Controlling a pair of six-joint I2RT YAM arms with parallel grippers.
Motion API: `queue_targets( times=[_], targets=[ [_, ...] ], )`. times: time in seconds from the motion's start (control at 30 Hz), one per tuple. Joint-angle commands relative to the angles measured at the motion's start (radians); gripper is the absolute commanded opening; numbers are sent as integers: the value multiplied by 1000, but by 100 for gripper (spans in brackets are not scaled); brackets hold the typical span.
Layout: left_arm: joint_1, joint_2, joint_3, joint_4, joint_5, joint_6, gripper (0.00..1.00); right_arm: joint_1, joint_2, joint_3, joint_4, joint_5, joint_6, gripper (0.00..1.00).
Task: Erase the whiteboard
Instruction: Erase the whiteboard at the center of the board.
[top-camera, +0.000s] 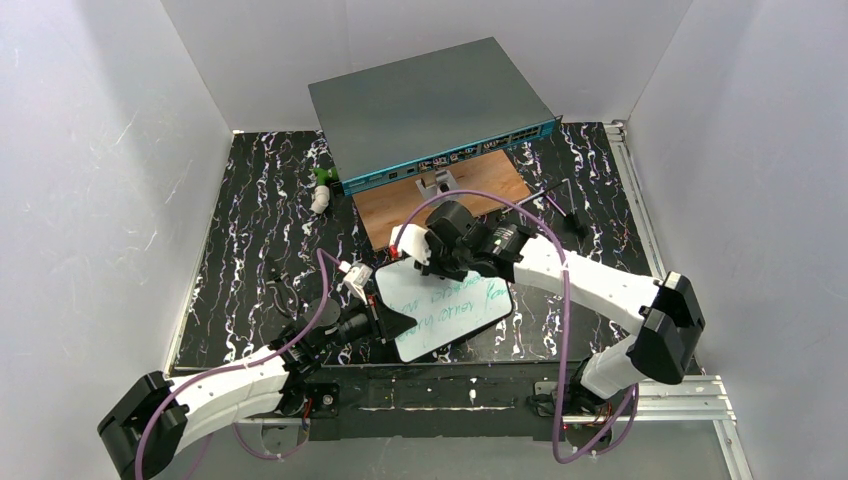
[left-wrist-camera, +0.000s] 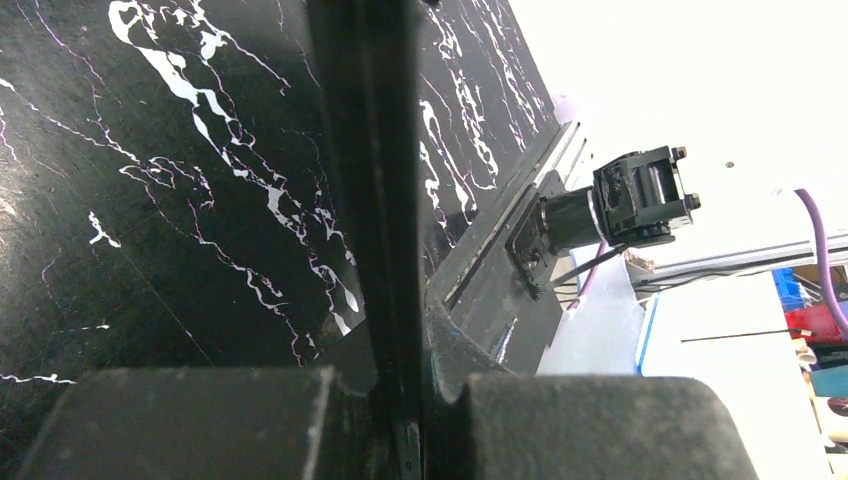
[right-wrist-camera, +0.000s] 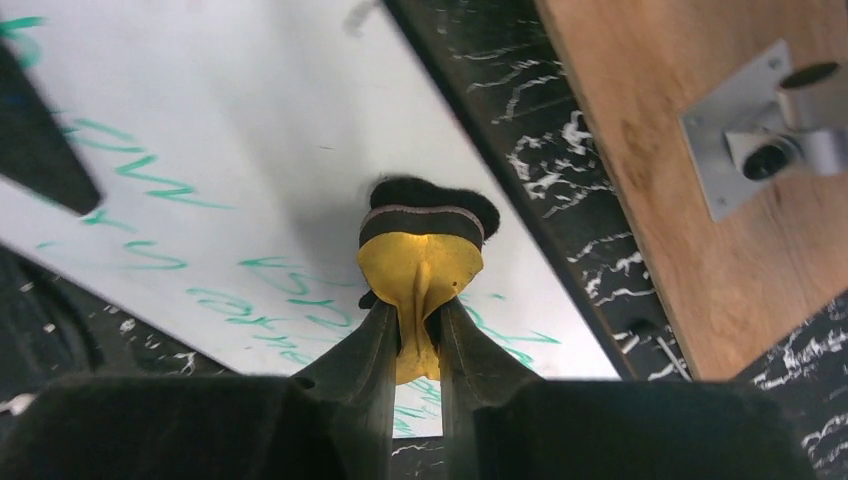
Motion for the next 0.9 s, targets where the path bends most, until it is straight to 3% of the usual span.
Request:
queue_targets(
  times=[0.0, 0.2, 0.37, 0.53, 0.63, 0.87],
  targets=[
    [-9, -21, 26, -12, 33, 37, 0, -63, -43, -44, 114, 121, 15, 1],
    [-9, -31, 27, -18, 36, 40, 0, -75, -82, -123, 80, 53, -52, 1],
    [-10, -18, 29, -8, 37, 40, 0, -32, -54, -73, 13, -72, -42, 1],
    [-9, 2, 33, 0, 41, 36, 0, 21, 8, 53, -4, -42, 23, 1],
    [-10, 6, 36, -2, 44, 36, 0, 22, 43, 128, 15, 70, 55, 1],
    [-9, -12, 34, -15, 44, 41, 0, -24, 24, 25, 64, 152, 24, 1]
  ],
)
